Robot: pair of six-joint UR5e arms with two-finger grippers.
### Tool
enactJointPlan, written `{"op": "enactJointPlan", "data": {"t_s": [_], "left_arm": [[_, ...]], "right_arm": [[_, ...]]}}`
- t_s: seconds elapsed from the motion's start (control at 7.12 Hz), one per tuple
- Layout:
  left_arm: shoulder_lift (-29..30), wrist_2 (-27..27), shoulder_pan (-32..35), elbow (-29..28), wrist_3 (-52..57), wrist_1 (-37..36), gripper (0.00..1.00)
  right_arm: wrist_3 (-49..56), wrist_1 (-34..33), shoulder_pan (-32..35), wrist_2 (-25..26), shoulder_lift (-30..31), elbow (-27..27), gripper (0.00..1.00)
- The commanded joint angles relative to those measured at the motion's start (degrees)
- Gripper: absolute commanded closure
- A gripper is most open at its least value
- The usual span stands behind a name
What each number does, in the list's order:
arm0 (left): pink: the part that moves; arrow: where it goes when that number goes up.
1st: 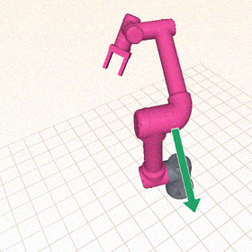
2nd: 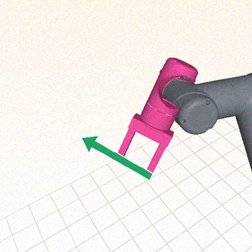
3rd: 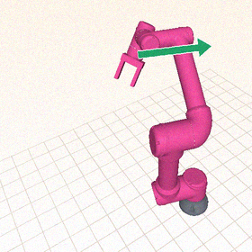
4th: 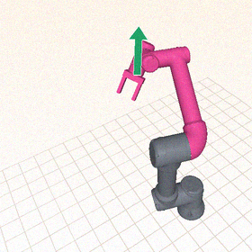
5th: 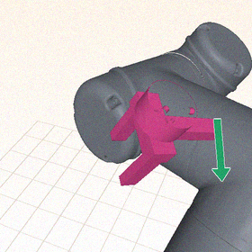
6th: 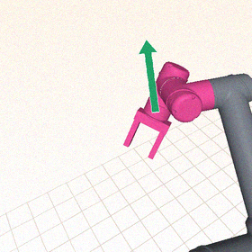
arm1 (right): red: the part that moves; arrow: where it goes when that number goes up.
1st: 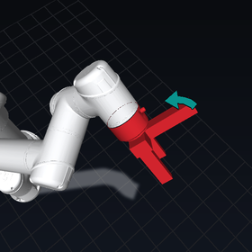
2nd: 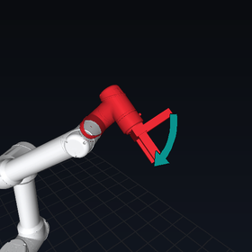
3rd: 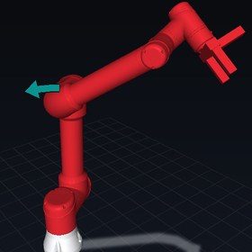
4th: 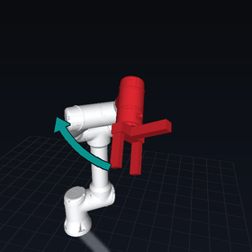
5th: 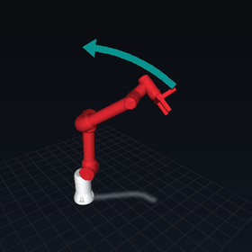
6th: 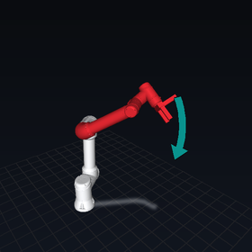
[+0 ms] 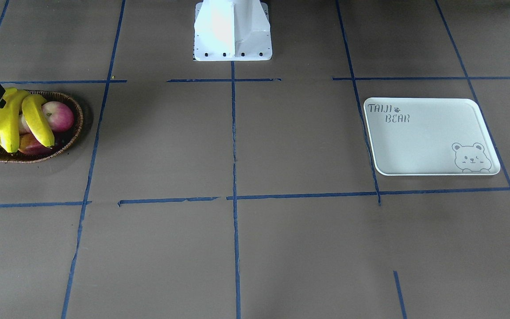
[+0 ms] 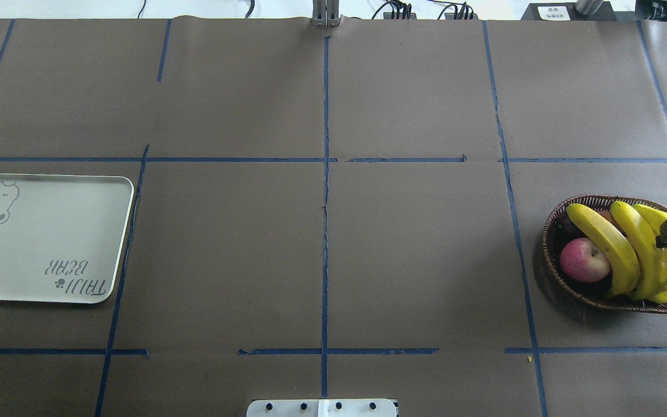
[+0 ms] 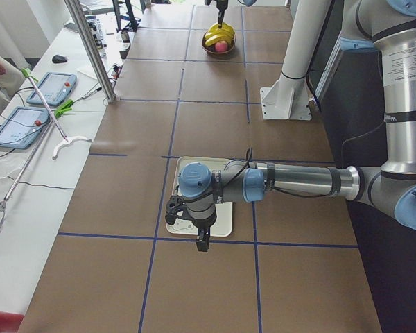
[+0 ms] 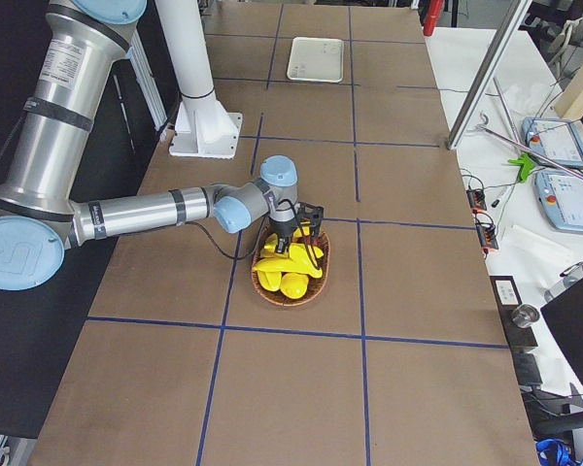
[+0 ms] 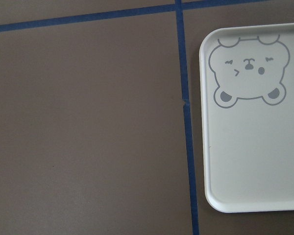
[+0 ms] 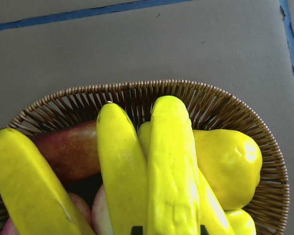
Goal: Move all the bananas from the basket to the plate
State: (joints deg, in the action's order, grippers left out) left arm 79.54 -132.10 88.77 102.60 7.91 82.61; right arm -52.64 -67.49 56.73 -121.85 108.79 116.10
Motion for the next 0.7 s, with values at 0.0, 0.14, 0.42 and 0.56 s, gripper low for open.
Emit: {"op": "enactJointPlan", "data": {"t_s": [0.0,0.14,0.42,0.56], "left_arm": [[0.0,0.0,0.0,0.0,0.1,0.1,0.0],[0.0,-0.1,0.0,0.0,0.0,0.1,0.0],[0.3,-0.1,-0.4,1.7,0.1,0.1,0.0],[0.3,0.4,-2.7,4.9,-0.1,-0.1,0.0]], "right_arm": [[0.3,0.2,0.2,0.0,-0.2,1.4,0.92],[0.4,0.2,0.9,0.0,0.2,3.5,0.95],[0.6,0.2,3.0,-0.3,-0.4,6.0,1.0],[0.7,0.2,3.3,-0.6,-0.6,8.1,1.0]]}}
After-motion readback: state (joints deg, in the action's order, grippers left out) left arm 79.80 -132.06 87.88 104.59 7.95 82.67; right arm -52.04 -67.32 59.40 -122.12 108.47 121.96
